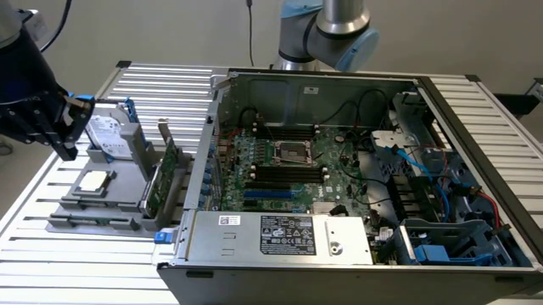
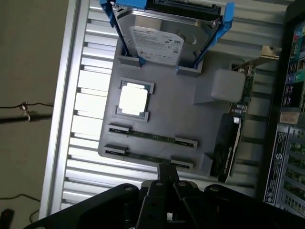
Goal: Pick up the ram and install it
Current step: 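Pick up the ram and move it above insertion slot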
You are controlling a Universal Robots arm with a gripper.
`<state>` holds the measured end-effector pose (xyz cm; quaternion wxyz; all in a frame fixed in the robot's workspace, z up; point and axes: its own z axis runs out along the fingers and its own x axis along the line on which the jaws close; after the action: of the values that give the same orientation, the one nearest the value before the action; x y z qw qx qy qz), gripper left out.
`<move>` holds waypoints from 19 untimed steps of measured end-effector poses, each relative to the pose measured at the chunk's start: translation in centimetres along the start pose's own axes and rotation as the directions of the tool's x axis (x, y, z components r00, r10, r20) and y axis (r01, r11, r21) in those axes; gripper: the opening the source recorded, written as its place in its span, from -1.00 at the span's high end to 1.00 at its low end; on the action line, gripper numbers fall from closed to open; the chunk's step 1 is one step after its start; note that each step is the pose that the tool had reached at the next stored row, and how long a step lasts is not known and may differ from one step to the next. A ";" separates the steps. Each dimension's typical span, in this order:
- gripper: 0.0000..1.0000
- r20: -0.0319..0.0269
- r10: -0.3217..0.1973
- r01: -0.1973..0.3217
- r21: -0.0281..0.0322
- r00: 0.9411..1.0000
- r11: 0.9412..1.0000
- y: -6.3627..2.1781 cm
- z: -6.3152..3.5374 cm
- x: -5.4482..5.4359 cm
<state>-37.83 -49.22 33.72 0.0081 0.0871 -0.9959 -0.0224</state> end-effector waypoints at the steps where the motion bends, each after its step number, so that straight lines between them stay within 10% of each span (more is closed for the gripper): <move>1: 0.79 -0.001 -0.017 0.017 0.000 1.000 1.000 0.00 0.00 0.0; 10: 0.79 -0.009 -0.180 0.180 0.002 0.984 0.984 0.00 0.02 0.0; 19: 0.79 -0.018 -0.337 0.338 0.006 0.941 0.941 0.00 0.04 0.0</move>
<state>-37.85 -49.23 33.68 0.0122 0.2566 -0.9663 -0.0180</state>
